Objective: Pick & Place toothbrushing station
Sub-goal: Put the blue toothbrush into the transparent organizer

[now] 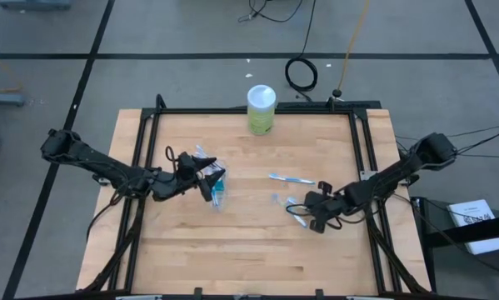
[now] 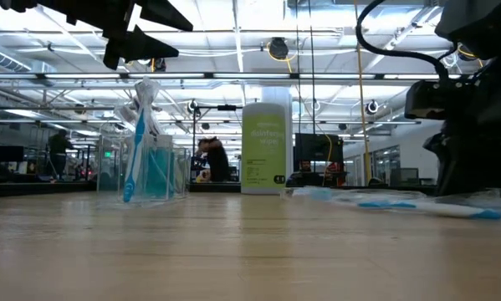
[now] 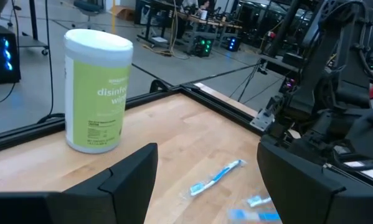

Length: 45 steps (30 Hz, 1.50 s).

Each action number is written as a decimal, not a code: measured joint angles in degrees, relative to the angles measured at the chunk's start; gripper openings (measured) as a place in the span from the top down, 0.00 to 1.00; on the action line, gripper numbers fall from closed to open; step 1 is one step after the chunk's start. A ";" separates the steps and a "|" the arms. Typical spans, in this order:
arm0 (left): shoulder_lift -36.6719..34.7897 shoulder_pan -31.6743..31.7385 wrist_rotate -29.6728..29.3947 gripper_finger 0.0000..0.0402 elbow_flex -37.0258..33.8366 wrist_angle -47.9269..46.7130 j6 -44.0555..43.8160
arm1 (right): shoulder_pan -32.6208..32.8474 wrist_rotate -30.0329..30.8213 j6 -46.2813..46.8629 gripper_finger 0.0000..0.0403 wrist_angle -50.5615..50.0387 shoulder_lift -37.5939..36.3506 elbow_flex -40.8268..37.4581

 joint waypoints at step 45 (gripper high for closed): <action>28.29 5.32 25.36 0.30 11.60 40.00 25.60 | -17.51 -17.53 -45.93 0.98 86.72 -1.12 -0.13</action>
